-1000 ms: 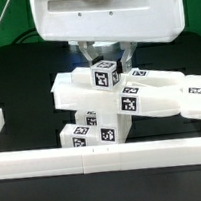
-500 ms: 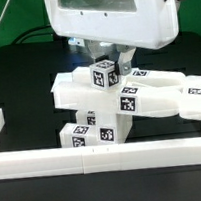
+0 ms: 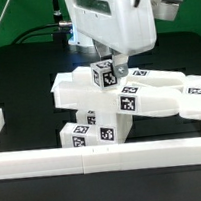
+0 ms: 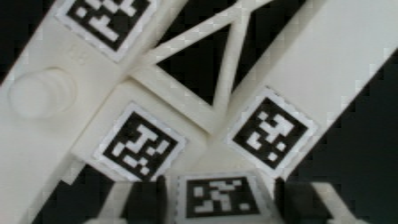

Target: Assemble chair

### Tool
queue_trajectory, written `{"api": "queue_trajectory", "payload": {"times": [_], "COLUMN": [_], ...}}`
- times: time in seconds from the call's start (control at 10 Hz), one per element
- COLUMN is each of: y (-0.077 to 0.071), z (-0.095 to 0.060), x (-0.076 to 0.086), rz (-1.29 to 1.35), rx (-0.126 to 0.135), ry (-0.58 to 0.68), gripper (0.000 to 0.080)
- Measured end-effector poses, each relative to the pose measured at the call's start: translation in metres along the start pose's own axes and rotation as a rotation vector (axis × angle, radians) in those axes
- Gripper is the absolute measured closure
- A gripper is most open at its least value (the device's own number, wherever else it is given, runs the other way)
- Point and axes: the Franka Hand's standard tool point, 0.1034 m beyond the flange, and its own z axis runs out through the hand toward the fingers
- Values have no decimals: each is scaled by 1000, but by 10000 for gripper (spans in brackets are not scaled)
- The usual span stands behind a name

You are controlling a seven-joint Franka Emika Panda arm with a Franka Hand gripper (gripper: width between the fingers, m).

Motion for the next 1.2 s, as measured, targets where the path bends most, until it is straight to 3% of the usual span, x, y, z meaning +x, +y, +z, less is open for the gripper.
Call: {"api": "queue_trajectory", "payload": {"times": [0.4, 0.6, 0.7, 1.0, 1.2], "y": [-2, -2, -2, -2, -2], "z": [1, 0, 1, 1, 2], "x": [-1, 5, 4, 4, 6], "rz": [71, 1, -106, -366, -595], "rx": [10, 12, 11, 7, -25], "ry": [0, 1, 2, 4, 16], "gripper": [505, 198, 164, 152, 150]}}
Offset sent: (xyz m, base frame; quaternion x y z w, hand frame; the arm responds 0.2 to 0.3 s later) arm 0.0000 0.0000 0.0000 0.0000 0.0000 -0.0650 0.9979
